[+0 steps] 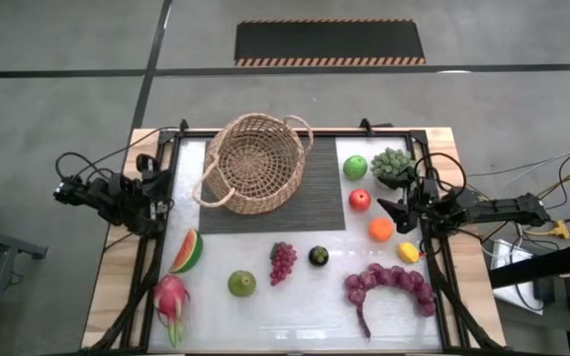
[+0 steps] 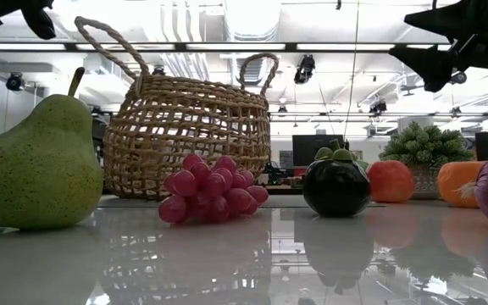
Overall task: Build produce basket
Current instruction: Put the purple mangosteen into the basket
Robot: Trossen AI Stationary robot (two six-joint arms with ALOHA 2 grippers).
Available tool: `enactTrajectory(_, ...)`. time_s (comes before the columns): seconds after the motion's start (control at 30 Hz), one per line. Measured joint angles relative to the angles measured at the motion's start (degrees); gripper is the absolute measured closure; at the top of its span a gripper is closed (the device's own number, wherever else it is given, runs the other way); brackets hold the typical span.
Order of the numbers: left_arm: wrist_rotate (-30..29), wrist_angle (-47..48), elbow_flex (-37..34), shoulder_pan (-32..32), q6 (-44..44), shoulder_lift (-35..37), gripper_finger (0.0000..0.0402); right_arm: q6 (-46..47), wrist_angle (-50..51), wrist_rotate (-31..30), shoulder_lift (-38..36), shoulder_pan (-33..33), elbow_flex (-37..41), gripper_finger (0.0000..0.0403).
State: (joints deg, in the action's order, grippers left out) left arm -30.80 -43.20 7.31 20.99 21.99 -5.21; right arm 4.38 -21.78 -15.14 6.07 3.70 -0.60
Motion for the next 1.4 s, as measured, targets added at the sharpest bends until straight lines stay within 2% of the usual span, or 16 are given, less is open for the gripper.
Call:
enactTrajectory(0.17, 0.0, -0.4, 0.1, 0.0, 7.9, 0.0, 0.0402, -10.4, 0.1, -1.3, 0.0, 0.0, 0.0, 0.0076)
enactTrajectory(0.5, -0.1, 0.4, -2.7, 0.0, 12.9, 0.0, 0.0402, -10.4, 0.1, -1.4, 0.1, 0.0, 0.0, 0.0076)
enactTrajectory(0.8, -0.1, -0.1, -2.7, 0.0, 16.4, 0.2, 0.0402, -2.3, 0.1, -1.4, 0.1, 0.0, 0.0, 0.0076)
enactTrajectory(1.1, -0.1, -0.1, -2.8, 0.0, 18.0, 0.1, 0.0402, -1.5, 0.2, -1.4, 0.1, 0.0, 0.0, 0.0076)
enactTrajectory(1.27, -0.1, -0.1, -2.8, 0.0, 18.0, 0.1, 0.0402, 3.6, -3.2, -4.9, 0.3, 0.0, 0.0, 0.0076)
enactTrajectory(1.4, -0.1, -0.5, -2.8, 0.0, 18.0, 0.1, 0.0402, 6.7, -7.1, -2.3, 2.8, 0.0, 0.0, 0.0076)
